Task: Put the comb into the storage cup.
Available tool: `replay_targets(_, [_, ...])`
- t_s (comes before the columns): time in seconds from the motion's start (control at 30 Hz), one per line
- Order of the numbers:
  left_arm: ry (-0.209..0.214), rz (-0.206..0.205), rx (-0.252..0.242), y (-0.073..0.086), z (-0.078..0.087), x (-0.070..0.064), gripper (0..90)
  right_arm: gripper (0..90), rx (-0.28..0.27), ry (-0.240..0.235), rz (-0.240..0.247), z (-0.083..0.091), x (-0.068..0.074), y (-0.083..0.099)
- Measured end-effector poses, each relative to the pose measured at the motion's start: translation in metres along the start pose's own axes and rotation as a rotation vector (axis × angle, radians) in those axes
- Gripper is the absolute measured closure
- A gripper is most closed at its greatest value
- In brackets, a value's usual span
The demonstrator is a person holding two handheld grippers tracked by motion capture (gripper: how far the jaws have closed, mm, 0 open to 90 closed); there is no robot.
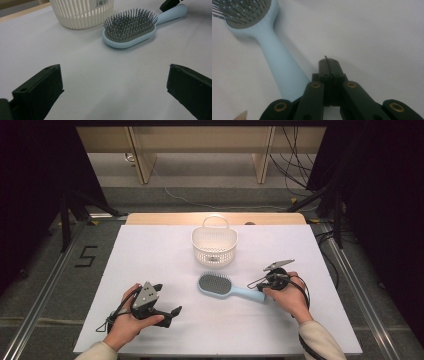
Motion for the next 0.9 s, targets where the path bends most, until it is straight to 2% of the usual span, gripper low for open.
replay_targets(0.33, [-0.008, 0.005, 0.007, 0.001, 0.0, 0.0, 0.1, 90.0, 0.054, -0.032, 0.029, 0.005, 0.009, 0.008])
replay_targets(0.6, [-0.006, 0.0, 0.025, 0.002, -0.001, 0.0, 1.7, 90.0, 0.107, -0.051, 0.06, 0.009, 0.023, 0.014])
replay_targets(0.9, [0.009, 0.008, 0.043, 0.003, -0.004, -0.002, 3.3, 90.0, 0.152, -0.089, 0.071, 0.009, 0.037, 0.017])
Point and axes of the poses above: each handheld gripper's, and its own axes: z roughly backward along the jaws, y roughly out of its underside, x roughly to its left, the point moved 4 cm from there along -z, roughly forward along the jaws, and after that the axes turned 8 degrees about x, right-handed, at the moved point
